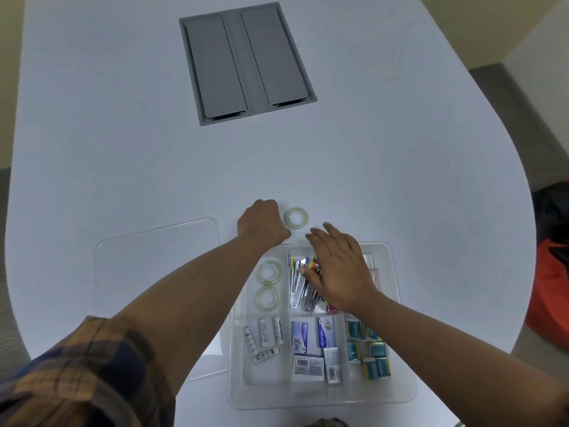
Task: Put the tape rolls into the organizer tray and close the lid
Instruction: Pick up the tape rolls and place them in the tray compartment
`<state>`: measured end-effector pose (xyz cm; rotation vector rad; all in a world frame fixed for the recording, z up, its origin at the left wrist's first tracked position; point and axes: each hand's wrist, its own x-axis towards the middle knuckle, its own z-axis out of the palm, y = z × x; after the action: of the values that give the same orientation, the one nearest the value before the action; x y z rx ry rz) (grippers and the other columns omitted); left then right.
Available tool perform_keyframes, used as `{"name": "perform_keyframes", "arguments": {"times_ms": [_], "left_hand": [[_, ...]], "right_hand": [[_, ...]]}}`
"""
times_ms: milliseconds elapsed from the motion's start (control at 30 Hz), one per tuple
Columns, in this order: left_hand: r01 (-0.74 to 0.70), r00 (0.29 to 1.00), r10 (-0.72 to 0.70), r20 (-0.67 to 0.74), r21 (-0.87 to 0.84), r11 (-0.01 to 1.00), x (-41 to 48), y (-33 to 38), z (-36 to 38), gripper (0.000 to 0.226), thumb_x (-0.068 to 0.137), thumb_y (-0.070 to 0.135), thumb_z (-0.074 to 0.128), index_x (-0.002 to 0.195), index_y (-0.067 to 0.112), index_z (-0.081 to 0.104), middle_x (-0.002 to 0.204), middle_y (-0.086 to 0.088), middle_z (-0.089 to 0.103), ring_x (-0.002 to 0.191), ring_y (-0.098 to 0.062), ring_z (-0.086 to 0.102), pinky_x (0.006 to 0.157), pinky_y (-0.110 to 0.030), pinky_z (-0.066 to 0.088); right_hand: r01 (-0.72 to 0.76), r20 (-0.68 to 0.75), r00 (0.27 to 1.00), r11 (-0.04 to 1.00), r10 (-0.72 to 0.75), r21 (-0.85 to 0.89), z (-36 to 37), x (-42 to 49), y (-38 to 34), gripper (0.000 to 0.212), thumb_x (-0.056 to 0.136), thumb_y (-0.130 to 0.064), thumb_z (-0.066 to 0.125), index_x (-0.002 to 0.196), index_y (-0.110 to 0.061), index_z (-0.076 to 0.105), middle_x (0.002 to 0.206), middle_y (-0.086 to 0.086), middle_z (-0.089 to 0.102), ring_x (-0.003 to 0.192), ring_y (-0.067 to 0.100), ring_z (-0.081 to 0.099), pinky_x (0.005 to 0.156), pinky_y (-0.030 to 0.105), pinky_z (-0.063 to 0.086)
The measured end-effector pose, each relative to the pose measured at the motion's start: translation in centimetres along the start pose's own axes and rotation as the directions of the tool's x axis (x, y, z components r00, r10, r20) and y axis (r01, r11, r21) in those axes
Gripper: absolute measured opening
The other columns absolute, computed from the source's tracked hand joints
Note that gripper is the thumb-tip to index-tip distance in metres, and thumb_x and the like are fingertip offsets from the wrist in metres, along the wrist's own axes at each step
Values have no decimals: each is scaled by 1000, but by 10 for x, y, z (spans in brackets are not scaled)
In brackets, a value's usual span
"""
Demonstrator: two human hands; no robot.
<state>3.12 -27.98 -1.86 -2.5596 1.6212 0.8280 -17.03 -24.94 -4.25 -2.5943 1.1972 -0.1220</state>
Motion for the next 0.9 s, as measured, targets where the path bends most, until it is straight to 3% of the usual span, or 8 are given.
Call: {"name": "perform_keyframes", "arguments": {"times_ms": [167, 300, 400, 500, 700, 900], "left_hand": [[-53, 991, 30, -132, -168, 984, -13, -4, -12, 47, 68, 38, 72, 107, 15, 58, 107, -5, 56, 93, -26, 59, 67, -32, 44], [-208, 944, 99, -315, -336, 919, -62, -20, -17, 45, 66, 37, 72, 107, 21, 60, 104, 3, 58, 87, -16, 58, 70, -25, 41], [-280, 922, 139, -362, -373, 885, -113, -35, -7, 43, 67, 37, 71, 107, 23, 60, 105, 7, 59, 88, -6, 57, 75, -19, 41], [-288, 927, 178, -331, -323, 901, -149, -50, 10, 40, 70, 36, 69, 107, 23, 62, 105, 9, 60, 93, -5, 57, 80, -15, 41], [-112, 988, 85, -125, -223, 968, -150, -53, 29, 45, 72, 40, 68, 112, 20, 62, 105, 1, 60, 95, -21, 61, 76, -28, 46], [-46, 995, 54, -83, 91, 995, -133, -35, 31, 45, 73, 47, 65, 104, 17, 52, 90, -1, 64, 81, -24, 64, 60, -30, 38]], "right_hand": [[-41, -11, 999, 997, 42, 70, 1, -28, -4, 69, 96, -54, 42, 152, -15, 32, 162, 5, 29, 154, 23, 13, 123, 44, 16], [-83, 12, 997, 990, 83, 118, 11, -49, -5, 80, 95, -56, 45, 158, -21, 10, 167, -1, 6, 155, 17, -5, 123, 39, 10], [-86, 9, 996, 991, 85, 104, 16, -51, -4, 80, 96, -57, 42, 158, -21, 6, 168, -2, 2, 155, 17, -6, 123, 41, 13], [-91, 11, 996, 992, 91, 87, 19, -51, -3, 79, 96, -57, 39, 158, -23, 5, 168, -3, 1, 155, 17, -6, 122, 43, 15], [-78, -5, 997, 991, 79, 106, 19, -51, -1, 78, 96, -56, 40, 158, -28, 2, 168, -4, 3, 155, 17, -4, 122, 42, 17], [-74, -17, 997, 989, 76, 124, 16, -51, -2, 78, 95, -53, 43, 157, -29, 2, 168, -3, 5, 155, 17, -3, 121, 45, 22]]}}
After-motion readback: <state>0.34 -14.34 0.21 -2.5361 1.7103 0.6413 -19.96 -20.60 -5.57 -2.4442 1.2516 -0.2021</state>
